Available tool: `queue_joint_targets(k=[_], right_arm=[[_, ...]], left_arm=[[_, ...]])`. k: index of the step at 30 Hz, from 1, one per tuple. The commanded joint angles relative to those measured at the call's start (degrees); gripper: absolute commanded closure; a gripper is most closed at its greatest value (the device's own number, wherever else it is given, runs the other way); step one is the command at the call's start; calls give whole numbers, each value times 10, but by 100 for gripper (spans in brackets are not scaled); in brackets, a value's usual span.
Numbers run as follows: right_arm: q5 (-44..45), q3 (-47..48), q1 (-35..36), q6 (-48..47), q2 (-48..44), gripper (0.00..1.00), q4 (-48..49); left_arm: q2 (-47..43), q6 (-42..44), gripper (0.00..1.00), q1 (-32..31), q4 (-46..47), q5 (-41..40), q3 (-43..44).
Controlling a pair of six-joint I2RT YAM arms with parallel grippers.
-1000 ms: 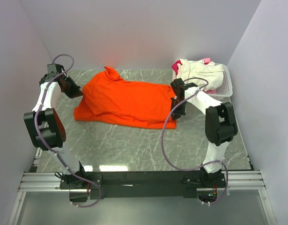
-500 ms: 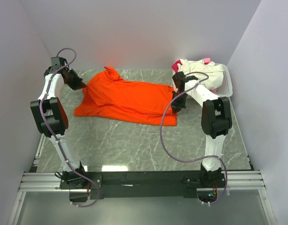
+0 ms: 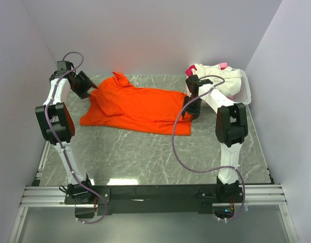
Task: Fold and stack the t-shirts
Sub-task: Fold the tshirt
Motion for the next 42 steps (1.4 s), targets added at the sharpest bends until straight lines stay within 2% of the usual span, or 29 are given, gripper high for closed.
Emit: queue_joint_targets(k=[1,4,5,9,13,18,29,38,42], right_arm=[[16,29,-5,4,-10,38,5],[25,2,-6,8,-43,29,25],[27,-10,-5,8,-63,28,37],[28,-85,-4,12,-113,28,64],[14,-183,-2,25,-150,34,98],[5,-245,6,44,-186,36,128],[8,-243,15,52,-168,40,145],[3,-241,19,56,-152,43,152],[2,-237,22,53,-141,44,152]], left_arm=[[5,-5,31,-3,24,6,41],[-18,7,21,-1,23,-4,29],[-25,16,20,-1,23,-9,19],[-67,39,21,8,23,-28,-75],[-128,65,25,24,32,-53,-168],[-169,86,26,51,32,-74,-253],[-162,107,32,63,22,-113,-280],[-146,104,39,63,34,-114,-295],[-135,102,39,64,37,-118,-304]])
